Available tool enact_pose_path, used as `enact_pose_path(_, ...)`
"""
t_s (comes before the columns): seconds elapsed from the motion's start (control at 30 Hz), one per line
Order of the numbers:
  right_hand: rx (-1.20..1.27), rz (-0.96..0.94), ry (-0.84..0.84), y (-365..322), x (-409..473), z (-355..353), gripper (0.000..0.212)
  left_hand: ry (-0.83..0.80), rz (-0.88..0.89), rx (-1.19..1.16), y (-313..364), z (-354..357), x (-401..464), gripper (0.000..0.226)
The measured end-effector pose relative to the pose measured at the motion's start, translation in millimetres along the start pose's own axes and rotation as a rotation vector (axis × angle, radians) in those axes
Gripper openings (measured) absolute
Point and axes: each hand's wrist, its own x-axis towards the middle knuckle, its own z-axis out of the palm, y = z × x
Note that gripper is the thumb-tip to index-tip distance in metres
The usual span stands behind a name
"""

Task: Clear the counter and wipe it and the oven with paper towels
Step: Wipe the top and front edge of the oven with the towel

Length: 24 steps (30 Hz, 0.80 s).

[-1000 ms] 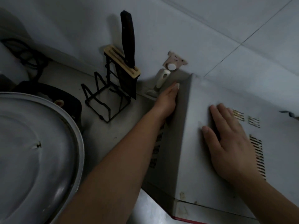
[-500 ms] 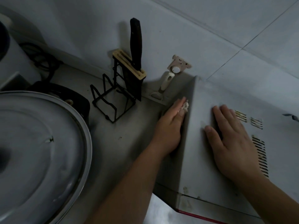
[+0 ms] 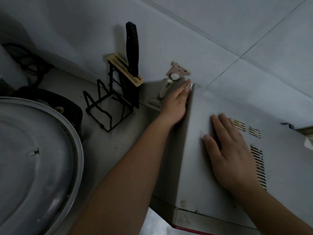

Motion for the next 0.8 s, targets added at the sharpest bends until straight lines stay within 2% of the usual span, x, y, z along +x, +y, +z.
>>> enact_pose_path(0.17,-0.012,-0.004,-0.010,-0.7,0.2,-2.1,0.070,-0.060,-0.058,0.044,-13.5,-8.0,2.7,0.038)
enact_pose_path(0.3,-0.003,-0.002,-0.019,-1.6,-1.2,-2.1,0.071,-0.030,-0.268,0.093,-76.4,-31.9,-46.2,0.040)
enact_pose_path(0.43,-0.002,-0.002,-0.008,-1.2,0.0,-1.5,0.070,0.043,-0.433,-0.038,-120.6,-37.4,-72.8,0.042)
enact_pose_path(0.53,-0.001,-0.001,-0.008,-1.4,0.5,-0.5,0.070,0.027,-0.405,-0.054,-115.1,-36.8,-61.7,0.041)
enact_pose_path(0.67,0.008,0.000,-0.001,-1.1,0.4,-1.2,0.070,0.050,-0.273,-0.119,-78.5,-28.1,-59.2,0.038)
enact_pose_path(0.8,0.010,0.000,0.003,-1.4,-2.4,-1.8,0.070,0.044,-0.196,-0.071,-53.4,-21.1,-71.8,0.038)
